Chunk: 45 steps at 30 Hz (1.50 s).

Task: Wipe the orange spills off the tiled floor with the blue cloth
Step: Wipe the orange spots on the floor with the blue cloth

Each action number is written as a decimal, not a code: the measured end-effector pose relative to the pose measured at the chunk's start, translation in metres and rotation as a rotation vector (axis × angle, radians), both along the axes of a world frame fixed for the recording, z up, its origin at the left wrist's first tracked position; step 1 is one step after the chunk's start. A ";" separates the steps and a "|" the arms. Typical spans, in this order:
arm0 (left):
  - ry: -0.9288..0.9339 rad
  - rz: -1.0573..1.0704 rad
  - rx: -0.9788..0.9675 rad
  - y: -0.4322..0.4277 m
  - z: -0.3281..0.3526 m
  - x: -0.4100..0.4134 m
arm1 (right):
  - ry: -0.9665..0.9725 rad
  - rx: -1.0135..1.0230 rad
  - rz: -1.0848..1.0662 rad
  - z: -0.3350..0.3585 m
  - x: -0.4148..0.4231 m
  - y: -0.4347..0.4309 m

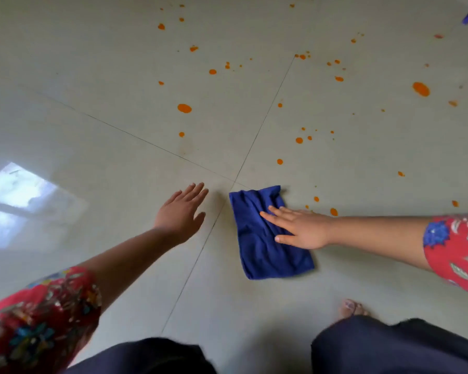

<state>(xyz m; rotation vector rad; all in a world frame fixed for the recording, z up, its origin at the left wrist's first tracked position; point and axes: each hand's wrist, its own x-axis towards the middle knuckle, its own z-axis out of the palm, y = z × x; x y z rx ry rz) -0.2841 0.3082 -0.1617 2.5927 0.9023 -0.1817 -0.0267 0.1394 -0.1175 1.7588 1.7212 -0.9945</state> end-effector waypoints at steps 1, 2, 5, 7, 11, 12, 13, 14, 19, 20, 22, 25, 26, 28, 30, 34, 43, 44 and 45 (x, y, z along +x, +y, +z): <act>0.027 -0.026 -0.014 -0.004 0.004 0.004 | -0.005 0.071 -0.043 -0.006 -0.004 -0.005; 0.064 -0.042 -0.029 -0.008 0.008 0.013 | 0.008 0.159 -0.112 -0.016 -0.004 -0.007; 0.101 -0.028 -0.096 -0.020 0.009 0.027 | -0.008 0.389 -0.241 -0.055 -0.035 -0.005; 0.065 0.070 -0.130 -0.027 0.001 0.039 | -0.069 0.486 -0.286 -0.078 -0.055 -0.001; -0.021 0.305 -0.107 -0.051 -0.017 0.053 | -0.092 0.638 -0.134 -0.096 -0.063 -0.037; -0.035 0.344 -0.109 -0.061 -0.022 0.058 | -0.065 0.662 -0.077 -0.098 -0.052 -0.057; -0.056 0.383 -0.110 -0.072 -0.026 0.063 | -0.042 0.678 -0.040 -0.098 -0.038 -0.072; -0.080 0.418 -0.111 -0.083 -0.030 0.068 | -0.052 0.707 -0.028 -0.100 -0.022 -0.080; -0.154 0.561 -0.107 -0.128 -0.049 0.105 | -0.094 0.783 -0.224 -0.106 0.003 -0.029; -0.163 0.602 -0.115 -0.130 -0.050 0.109 | -0.054 0.782 -0.188 -0.106 -0.001 -0.032; -0.170 0.635 -0.113 -0.131 -0.053 0.112 | 0.009 0.778 0.006 -0.111 0.004 -0.065; -0.193 0.396 -0.099 -0.132 -0.049 0.114 | 0.033 0.789 0.105 -0.112 0.054 -0.097; -0.209 0.294 -0.093 -0.133 -0.049 0.116 | -0.007 0.797 0.037 -0.111 0.068 -0.089; -0.242 0.217 -0.081 -0.132 -0.051 0.123 | -0.120 0.816 -0.189 -0.112 0.081 -0.054; -0.264 0.297 -0.069 -0.126 -0.054 0.136 | -0.165 0.816 -0.368 -0.109 0.061 -0.027; -0.230 0.392 -0.026 -0.112 -0.061 0.160 | -0.066 0.797 -0.124 -0.110 0.041 -0.083; -0.116 0.379 0.090 -0.117 -0.071 0.164 | -0.245 0.828 -0.463 -0.107 0.087 -0.062; -0.118 0.379 0.096 -0.116 -0.071 0.163 | -0.191 0.834 -0.332 -0.110 0.078 -0.076; -0.122 0.378 0.098 -0.116 -0.070 0.164 | -0.137 0.818 -0.197 -0.109 0.076 -0.097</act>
